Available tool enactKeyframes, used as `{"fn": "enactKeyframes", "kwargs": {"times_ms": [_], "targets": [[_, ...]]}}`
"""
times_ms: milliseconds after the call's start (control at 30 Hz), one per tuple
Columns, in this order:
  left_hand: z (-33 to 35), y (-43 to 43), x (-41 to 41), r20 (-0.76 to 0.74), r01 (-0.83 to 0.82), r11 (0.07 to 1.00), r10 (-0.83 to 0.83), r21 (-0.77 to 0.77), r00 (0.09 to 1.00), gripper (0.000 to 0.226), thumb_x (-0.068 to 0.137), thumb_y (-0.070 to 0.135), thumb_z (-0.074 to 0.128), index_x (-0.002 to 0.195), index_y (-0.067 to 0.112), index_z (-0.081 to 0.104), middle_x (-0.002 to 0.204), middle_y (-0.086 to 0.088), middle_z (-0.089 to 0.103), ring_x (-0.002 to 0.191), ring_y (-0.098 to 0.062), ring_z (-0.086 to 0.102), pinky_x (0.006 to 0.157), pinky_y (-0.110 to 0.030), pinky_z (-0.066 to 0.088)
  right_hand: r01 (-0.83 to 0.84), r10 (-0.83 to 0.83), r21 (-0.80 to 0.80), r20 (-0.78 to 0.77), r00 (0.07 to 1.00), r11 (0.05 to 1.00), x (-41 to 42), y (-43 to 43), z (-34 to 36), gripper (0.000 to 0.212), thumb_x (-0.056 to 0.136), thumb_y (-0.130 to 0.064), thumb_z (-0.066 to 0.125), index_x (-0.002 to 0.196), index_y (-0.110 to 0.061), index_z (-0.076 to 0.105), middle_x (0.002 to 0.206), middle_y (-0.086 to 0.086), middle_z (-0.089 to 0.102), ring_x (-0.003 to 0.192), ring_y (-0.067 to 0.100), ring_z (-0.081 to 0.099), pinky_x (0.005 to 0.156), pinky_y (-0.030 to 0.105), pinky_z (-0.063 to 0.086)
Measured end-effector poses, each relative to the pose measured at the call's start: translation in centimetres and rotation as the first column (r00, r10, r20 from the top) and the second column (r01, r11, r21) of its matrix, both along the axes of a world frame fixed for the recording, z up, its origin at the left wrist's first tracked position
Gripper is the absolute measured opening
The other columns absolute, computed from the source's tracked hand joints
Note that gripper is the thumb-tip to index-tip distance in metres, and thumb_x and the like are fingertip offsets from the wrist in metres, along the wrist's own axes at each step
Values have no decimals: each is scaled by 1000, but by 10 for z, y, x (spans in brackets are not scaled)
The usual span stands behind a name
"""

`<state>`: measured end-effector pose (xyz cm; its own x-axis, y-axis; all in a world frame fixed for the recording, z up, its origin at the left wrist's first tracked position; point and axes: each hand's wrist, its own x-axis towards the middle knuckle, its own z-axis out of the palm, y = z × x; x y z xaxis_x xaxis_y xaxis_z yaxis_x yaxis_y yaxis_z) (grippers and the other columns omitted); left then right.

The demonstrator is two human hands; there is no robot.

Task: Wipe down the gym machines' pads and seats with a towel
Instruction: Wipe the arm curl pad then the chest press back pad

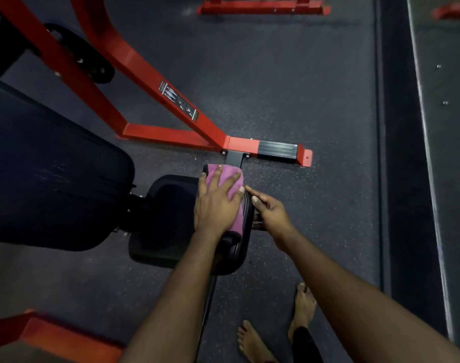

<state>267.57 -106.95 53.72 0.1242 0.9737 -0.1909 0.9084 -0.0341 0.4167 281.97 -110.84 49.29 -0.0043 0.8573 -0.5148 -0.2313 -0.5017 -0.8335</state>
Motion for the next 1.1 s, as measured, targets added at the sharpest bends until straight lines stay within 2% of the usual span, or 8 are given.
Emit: {"fn": "enactKeyframes", "kwargs": {"times_ms": [100, 200, 400, 500, 633, 733, 967, 1100], "targets": [[6, -62, -12, 0, 44, 986, -45, 163, 999, 54, 99, 53, 43, 152, 51, 32, 167, 11, 14, 152, -27, 14, 116, -41, 30, 5, -5, -11, 1, 1000, 1000, -1, 0, 0, 32, 108, -24, 49, 124, -42, 71, 96, 11, 59, 86, 27, 53, 63, 32, 60], [7, -107, -17, 6, 40, 985, -41, 171, 999, 62, 98, 49, 51, 153, 54, 24, 168, 13, 7, 154, -26, 9, 115, -39, 29, 17, -17, -8, -1, 1000, 1000, 1, -2, 4, 32, 108, -22, 48, 129, -35, 69, 96, 8, 69, 84, 25, 57, 61, 30, 59], [3, -5, -2, 35, -70, 996, 71, -47, 997, 51, 98, 54, 47, 147, 57, 35, 167, 11, 13, 150, -28, 12, 110, -54, 40, 47, -47, -8, 2, 999, 999, -3, -2, 6, 32, 108, -22, 48, 134, -30, 66, 107, 3, 77, 81, 25, 64, 61, 31, 58], [5, -25, -4, 34, -60, 997, 58, 50, 998, 52, 99, 54, 45, 149, 54, 34, 168, 10, 14, 151, -29, 13, 112, -53, 39, 79, -79, 2, 21, 997, 997, -6, -1, 7, 32, 108, -20, 49, 133, -28, 67, 109, 2, 77, 80, 20, 69, 63, 32, 59], [10, -106, -23, 82, -71, 993, 63, 99, 995, 54, 100, 59, 34, 152, 58, 19, 168, 17, 0, 155, -25, 3, 112, -49, 37, 224, -228, 40, 120, 966, 974, -25, 1, -1, 30, 107, -19, 50, 122, -30, 73, 118, 1, 75, 107, 20, 71, 98, 50, 56], [3, -87, -31, 101, -133, 990, 129, 37, 987, 50, 101, 58, 35, 150, 61, 23, 167, 19, 2, 154, -23, 5, 113, -50, 36, 294, -303, 74, 206, 930, 953, -48, -3, 1, 32, 106, -34, 44, 124, -34, 70, 125, -3, 72, 117, 15, 66, 107, 44, 51], [-3, -13, -34, 145, -130, 991, 133, -31, 980, 49, 100, 49, 49, 147, 58, 35, 167, 17, 10, 153, -24, 8, 114, -45, 33, 292, -351, 201, 403, 845, 935, -63, -11, 6, 38, 110, -33, 35, 135, -26, 64, 123, -6, 70, 111, 9, 64, 94, 25, 50], [1, -79, -43, 160, -75, 996, 66, 52, 985, 57, 97, 52, 49, 150, 59, 26, 166, 24, -2, 154, -21, 1, 111, -41, 33, 280, -322, 158, 454, 831, 947, -58, 2, 15, 29, 109, -28, 39, 112, -23, 68, 92, -10, 67, 86, 9, 61, 70, 22, 47]]}}
